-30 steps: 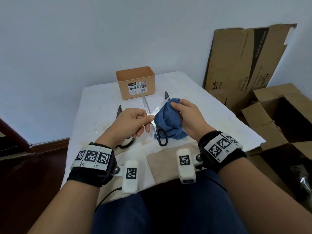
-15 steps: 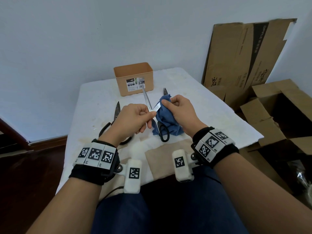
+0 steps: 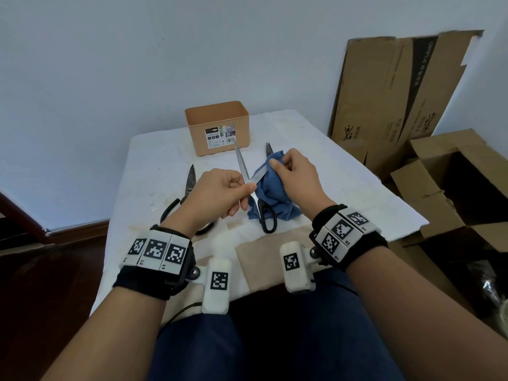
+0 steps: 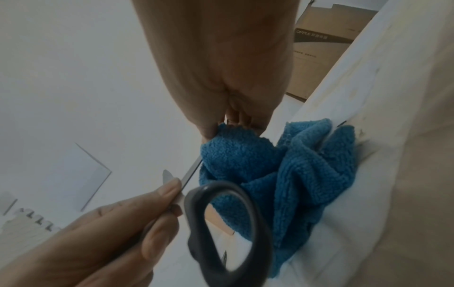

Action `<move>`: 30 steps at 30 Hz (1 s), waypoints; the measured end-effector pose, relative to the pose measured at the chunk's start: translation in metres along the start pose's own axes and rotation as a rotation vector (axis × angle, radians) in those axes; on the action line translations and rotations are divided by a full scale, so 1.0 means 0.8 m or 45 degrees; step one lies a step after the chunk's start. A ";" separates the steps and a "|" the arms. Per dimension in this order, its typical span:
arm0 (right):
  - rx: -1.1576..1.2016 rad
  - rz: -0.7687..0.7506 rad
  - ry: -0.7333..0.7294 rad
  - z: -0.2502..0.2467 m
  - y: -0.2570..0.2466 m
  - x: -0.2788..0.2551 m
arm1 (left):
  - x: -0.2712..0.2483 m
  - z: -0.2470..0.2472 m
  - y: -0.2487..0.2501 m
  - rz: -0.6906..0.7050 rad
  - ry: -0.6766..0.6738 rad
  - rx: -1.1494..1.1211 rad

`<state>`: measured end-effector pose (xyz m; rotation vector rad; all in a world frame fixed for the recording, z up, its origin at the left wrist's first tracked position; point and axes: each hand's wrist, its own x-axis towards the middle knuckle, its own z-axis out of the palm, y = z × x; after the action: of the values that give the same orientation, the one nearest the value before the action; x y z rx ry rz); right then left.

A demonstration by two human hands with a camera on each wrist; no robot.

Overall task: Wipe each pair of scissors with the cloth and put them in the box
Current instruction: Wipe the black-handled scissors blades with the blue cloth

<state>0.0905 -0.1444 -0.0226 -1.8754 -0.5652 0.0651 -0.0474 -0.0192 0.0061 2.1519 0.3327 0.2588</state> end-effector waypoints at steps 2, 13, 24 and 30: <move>0.001 0.008 0.018 0.000 0.001 0.002 | -0.001 -0.001 0.001 -0.002 -0.010 0.006; -0.052 0.132 0.039 -0.004 0.005 0.011 | -0.005 -0.003 -0.005 -0.037 -0.064 -0.003; 0.155 0.272 0.228 -0.021 0.023 0.016 | 0.009 -0.030 -0.018 -0.073 -0.060 -0.153; 0.292 0.133 0.379 -0.037 -0.007 0.025 | 0.015 -0.036 -0.013 -0.128 -0.167 -0.246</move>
<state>0.1152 -0.1609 -0.0019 -1.6508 -0.2436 -0.0767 -0.0461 0.0127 0.0142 1.9443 0.3258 0.0876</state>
